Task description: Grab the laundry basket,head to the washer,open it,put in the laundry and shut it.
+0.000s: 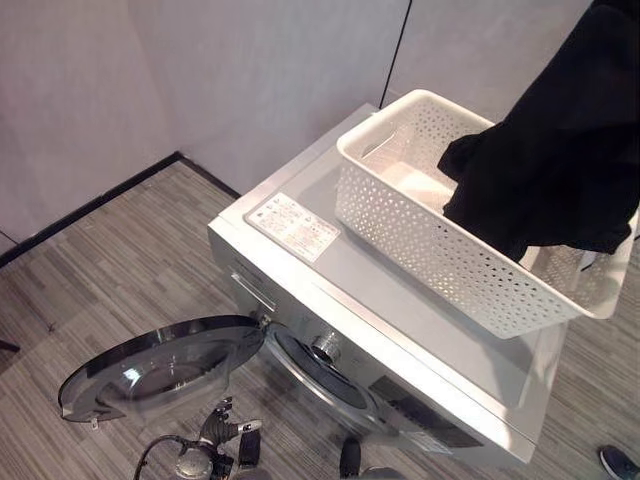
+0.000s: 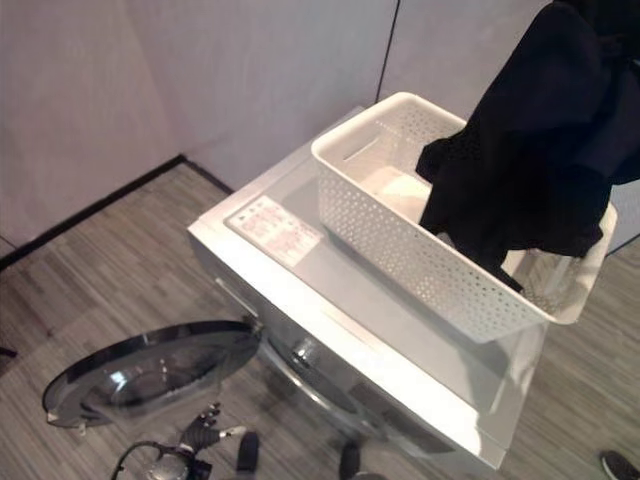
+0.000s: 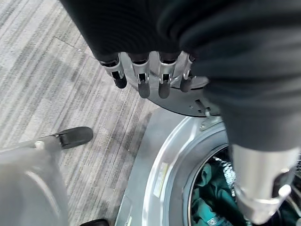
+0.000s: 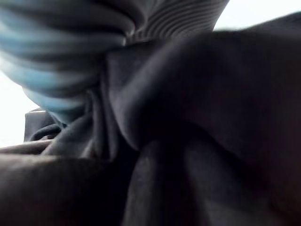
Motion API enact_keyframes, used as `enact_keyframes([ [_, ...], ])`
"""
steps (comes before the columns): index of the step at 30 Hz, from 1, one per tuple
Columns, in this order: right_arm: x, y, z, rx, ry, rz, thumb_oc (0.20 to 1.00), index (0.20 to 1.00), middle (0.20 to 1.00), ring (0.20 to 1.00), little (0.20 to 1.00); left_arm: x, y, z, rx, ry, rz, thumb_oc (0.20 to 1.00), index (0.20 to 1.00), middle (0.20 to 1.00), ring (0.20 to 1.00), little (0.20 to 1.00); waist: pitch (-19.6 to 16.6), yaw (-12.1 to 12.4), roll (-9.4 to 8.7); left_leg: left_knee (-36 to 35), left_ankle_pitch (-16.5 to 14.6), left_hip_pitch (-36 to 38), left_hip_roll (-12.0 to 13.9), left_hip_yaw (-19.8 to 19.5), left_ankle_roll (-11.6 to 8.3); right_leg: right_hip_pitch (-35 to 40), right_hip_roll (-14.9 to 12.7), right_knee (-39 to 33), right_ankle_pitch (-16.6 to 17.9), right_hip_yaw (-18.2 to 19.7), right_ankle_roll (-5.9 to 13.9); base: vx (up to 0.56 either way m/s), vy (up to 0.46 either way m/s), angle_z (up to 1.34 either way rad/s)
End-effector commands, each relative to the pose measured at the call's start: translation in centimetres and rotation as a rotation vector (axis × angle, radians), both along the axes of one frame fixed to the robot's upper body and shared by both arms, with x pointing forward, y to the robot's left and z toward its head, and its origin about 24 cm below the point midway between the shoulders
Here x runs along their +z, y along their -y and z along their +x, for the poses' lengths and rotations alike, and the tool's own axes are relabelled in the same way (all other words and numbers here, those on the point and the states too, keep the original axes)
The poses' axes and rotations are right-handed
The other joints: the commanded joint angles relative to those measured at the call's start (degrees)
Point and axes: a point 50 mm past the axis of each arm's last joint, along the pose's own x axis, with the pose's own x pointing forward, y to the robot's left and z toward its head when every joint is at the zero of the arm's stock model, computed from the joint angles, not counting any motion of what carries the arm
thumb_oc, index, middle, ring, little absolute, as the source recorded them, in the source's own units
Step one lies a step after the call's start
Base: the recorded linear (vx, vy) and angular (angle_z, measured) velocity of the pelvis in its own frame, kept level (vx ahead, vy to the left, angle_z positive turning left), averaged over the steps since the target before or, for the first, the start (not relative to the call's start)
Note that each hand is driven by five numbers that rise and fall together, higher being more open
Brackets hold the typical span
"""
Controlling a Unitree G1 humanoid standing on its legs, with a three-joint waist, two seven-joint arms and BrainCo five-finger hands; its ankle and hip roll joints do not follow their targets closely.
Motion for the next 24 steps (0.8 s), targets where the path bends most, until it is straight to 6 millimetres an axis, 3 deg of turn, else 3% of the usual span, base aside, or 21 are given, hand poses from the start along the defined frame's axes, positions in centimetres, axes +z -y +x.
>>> enact_keyframes([
  [1, 3.1, 0.6, -1.9, -0.054, 0.325, 0.114, 0.2, 0.2, 0.2, 0.2, 0.2, 0.3, -0.6, 1.0, -0.032, 0.028, 0.081, 1.0, 1.0, 1.0, 1.0, 1.0, -0.6, 2.2, -2.0, 0.6, -7.4, 6.6, 2.9, 4.4, -0.22, 1.2, -4.1, 2.4, -4.3, 3.5, 4.09, 0.0, 0.0, 0.0],
  [6, 3.4, 0.5, -2.6, -0.151, 0.484, 0.15, 0.2, 0.2, 0.2, 0.2, 0.2, 0.4, -0.5, 1.3, -0.016, 0.034, 0.101, 1.0, 1.0, 1.0, 1.0, 1.0, -0.6, 2.1, -1.75, 0.6, -8.2, 7.8, 2.7, 5.1, 0.34, 1.6, -4.5, 2.4, -3.8, 4.2, 4.23, 0.02, 0.026, -0.11],
  [9, 3.1, 1.5, -4.5, -0.376, 0.665, 0.143, 0.2, 0.2, 0.2, 0.2, 0.2, 0.5, -0.5, 1.5, -0.018, 0.041, 0.136, 1.0, 1.0, 1.0, 1.0, 1.0, -0.8, 1.9, -1.1, 0.6, -9.1, 8.7, 2.2, 5.1, 1.03, 2.3, -4.8, 2.4, -4.0, 4.7, 4.47, 0.03, 0.053, -0.04],
  [12, 3.3, 2.5, -5.7, -0.477, 0.79, 0.21, 0.2, 0.2, 0.2, 0.2, 0.2, 0.5, -0.4, 1.5, -0.018, 0.041, 0.155, 1.0, 1.0, 1.0, 1.0, 1.0, -1.0, 1.9, -1.15, 0.6, -9.8, 9.5, 1.8, 5.1, 1.48, 2.4, -5.1, 2.5, -3.8, 5.3, 4.75, 0.02, 0.052, -0.01],
  [19, 2.7, 3.9, -8.0, -0.695, 0.88, 0.174, 0.2, 0.2, 0.2, 0.2, 0.2, 0.5, -0.6, 1.4, 0.001, 0.045, 0.173, 1.0, 1.0, 1.0, 1.0, 1.0, -0.5, 1.8, -1.18, 2.5, -11.4, 10.2, 0.9, 5.8, 2.5, 2.5, -6.2, 2.6, -3.3, 7.0, 5.24, 0.0, 0.079, -0.19],
  [21, -2.1, 5.8, -9.6, -0.981, 0.814, 0.105, 0.2, 0.2, 0.2, 0.2, 0.2, 0.5, -1.3, 0.9, 0.044, 0.041, 0.205, 1.0, 1.0, 1.0, 1.0, 1.0, 1.1, 1.1, -1.51, 8.7, -14.6, 7.5, 0.1, 5.9, 3.95, 1.4, -7.3, 2.9, -2.0, 8.8, 5.92, -0.13, 0.155, -0.08],
  [24, -5.9, 6.9, -10.0, -1.079, 0.748, 0.183, 0.2, 0.2, 0.2, 0.2, 0.2, 0.1, -1.6, -0.1, 0.074, 0.014, 0.227, 1.0, 1.0, 1.0, 1.0, 1.0, 1.1, 0.7, -1.08, 8.6, -15.2, 7.5, -0.7, 6.4, 4.73, 0.4, -7.8, 2.6, -0.6, 10.0, 6.55, -0.08, 0.11, -0.23],
])
